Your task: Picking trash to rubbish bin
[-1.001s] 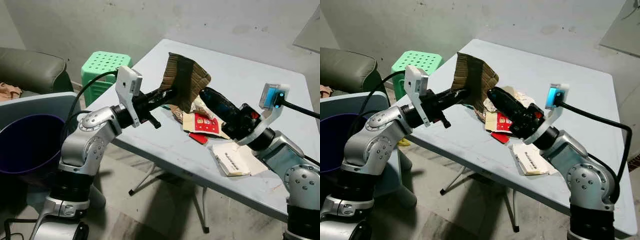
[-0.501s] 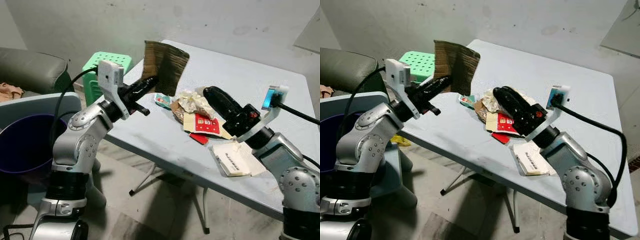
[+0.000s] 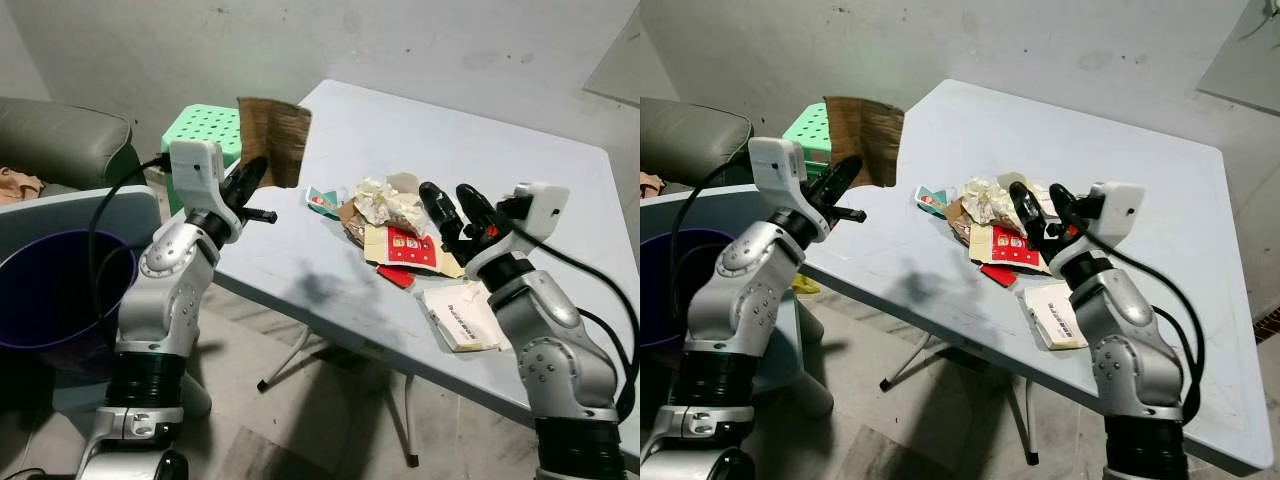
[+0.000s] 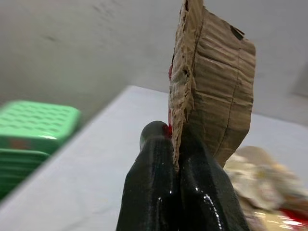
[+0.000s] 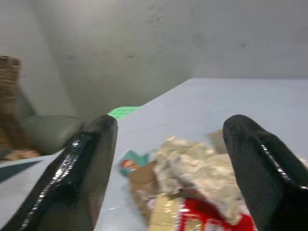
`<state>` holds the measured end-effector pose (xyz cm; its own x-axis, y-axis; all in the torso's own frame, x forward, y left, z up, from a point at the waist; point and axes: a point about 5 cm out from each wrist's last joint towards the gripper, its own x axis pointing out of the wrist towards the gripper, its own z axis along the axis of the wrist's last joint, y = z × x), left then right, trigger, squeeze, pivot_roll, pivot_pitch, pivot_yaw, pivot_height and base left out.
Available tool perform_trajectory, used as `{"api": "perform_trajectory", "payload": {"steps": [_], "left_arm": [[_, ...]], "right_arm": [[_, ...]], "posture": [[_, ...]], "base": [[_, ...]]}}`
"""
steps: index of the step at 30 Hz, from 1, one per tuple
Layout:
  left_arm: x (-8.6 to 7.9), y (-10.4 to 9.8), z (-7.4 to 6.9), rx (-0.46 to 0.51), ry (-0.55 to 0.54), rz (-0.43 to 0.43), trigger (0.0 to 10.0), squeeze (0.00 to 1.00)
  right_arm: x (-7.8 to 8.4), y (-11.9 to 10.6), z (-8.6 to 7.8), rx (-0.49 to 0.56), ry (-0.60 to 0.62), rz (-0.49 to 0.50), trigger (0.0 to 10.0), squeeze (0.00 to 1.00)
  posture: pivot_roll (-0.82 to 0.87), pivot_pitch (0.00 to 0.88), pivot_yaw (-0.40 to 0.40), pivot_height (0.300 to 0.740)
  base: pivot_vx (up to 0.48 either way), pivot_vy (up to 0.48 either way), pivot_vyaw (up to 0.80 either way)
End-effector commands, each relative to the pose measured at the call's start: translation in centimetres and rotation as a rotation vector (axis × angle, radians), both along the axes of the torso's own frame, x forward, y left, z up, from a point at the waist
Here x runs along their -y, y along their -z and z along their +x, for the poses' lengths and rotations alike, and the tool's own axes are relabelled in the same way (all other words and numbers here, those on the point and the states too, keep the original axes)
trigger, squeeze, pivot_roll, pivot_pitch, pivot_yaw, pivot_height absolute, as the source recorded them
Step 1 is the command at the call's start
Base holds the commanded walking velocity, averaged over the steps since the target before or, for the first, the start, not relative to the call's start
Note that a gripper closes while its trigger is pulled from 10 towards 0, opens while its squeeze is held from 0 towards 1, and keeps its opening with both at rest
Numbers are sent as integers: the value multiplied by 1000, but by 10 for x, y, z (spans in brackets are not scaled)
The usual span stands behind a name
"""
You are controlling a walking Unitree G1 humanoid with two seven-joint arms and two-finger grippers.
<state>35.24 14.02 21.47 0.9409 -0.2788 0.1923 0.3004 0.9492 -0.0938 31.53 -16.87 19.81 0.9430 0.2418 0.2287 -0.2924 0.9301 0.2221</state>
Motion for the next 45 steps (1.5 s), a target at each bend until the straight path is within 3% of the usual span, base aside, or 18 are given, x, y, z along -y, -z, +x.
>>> {"api": "perform_trajectory", "payload": {"steps": [1,4,5,9,12,15,19,20,32,45], "left_arm": [[3,7,-1,4,-34,51,10000,0],[5,14,-1,10,-65,63,10000,0],[6,15,-2,39,-88,104,10000,0],[6,20,-2,69,-117,153,10000,0],[1,24,-2,83,-162,126,10000,0],[-5,30,-1,82,-211,166,10000,0],[-10,37,-1,60,-229,125,10000,0],[-11,39,-1,52,-231,118,10000,0],[-10,49,-2,22,-229,93,10000,0],[-12,52,1,-11,-230,72,10000,0]], "right_arm": [[4,6,0,8,83,-41,10000,1000],[6,12,1,14,167,-79,10000,1000],[8,14,1,13,192,-88,10000,1000],[9,18,1,24,209,-109,10000,1000],[10,23,0,37,232,-151,10000,1000],[9,29,0,39,243,-200,10000,1000],[7,37,0,17,261,-222,10000,1000],[6,40,-1,12,256,-219,10000,0],[5,48,-2,4,273,-253,10000,0],[8,51,-3,-3,280,-266,10000,0]], "posture": [[-58,43,-51,740],[-60,36,-47,740],[-60,35,-47,740],[-62,27,-42,740],[-63,24,-42,740],[-63,22,-42,740],[-66,23,-40,740],[-65,22,-40,740],[-64,25,-43,740],[-71,22,-49,740]], "base": [[0,0,0],[0,0,0],[0,0,0],[0,0,0],[0,0,0],[0,0,0],[0,0,0],[0,0,0],[0,0,0],[0,370,0]]}}
